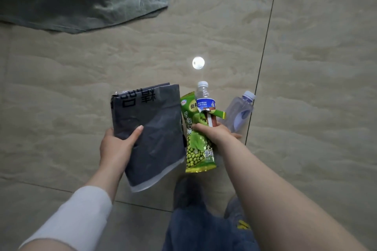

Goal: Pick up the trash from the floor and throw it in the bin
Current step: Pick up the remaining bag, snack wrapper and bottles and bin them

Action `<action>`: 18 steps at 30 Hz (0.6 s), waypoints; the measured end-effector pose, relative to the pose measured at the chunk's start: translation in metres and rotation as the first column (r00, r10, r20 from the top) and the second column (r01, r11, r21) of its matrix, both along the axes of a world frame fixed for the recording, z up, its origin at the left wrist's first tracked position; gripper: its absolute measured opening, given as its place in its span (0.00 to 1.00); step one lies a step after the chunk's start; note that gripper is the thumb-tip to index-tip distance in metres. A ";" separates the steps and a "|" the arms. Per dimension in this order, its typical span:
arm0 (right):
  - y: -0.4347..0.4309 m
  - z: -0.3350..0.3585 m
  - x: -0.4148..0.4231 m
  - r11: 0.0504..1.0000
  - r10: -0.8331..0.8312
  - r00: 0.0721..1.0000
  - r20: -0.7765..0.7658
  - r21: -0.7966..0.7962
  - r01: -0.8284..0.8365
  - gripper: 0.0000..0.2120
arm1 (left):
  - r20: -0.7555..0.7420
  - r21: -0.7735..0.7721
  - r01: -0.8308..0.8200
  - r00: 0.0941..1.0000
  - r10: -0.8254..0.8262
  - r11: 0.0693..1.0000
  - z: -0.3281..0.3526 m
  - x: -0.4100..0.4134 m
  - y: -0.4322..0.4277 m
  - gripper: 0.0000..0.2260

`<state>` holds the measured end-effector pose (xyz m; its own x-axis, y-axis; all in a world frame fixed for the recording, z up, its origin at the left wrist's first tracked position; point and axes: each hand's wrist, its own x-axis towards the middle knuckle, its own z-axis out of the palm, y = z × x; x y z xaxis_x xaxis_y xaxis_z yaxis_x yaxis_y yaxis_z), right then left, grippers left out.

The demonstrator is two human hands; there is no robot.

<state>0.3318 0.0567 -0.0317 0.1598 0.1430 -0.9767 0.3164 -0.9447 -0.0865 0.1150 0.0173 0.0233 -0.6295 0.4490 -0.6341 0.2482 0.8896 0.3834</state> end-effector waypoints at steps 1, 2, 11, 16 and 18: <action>-0.001 -0.001 0.001 1.000 -0.019 0.999 -0.028 -0.009 0.019 0.50 | 0.002 0.006 0.005 1.000 -0.005 1.000 0.000 0.002 0.003 0.22; -0.004 -0.001 0.004 0.999 -0.031 0.999 -0.018 -0.009 0.031 0.54 | 0.003 0.011 0.013 1.000 -0.013 1.000 0.000 0.004 0.005 0.22; -0.063 0.021 0.075 0.990 -0.131 0.987 0.089 0.072 0.125 0.36 | 0.019 0.017 0.040 0.999 -0.040 0.999 0.017 0.023 0.006 0.21; -0.132 0.009 0.150 0.964 -0.263 0.956 0.131 0.084 0.254 0.47 | 0.051 0.007 0.076 0.996 -0.076 0.997 0.059 0.050 0.011 0.23; -0.140 0.043 0.172 0.942 -0.331 0.931 0.154 0.104 0.318 0.47 | 0.066 0.002 0.094 0.993 -0.094 0.996 0.092 0.069 0.015 0.24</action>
<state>0.5036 -0.0831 0.0113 0.3692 0.1286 -0.9204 0.0098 -0.9909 -0.1345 0.1838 0.0328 0.1157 -0.5411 0.5034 -0.6736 0.3048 0.8640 0.4008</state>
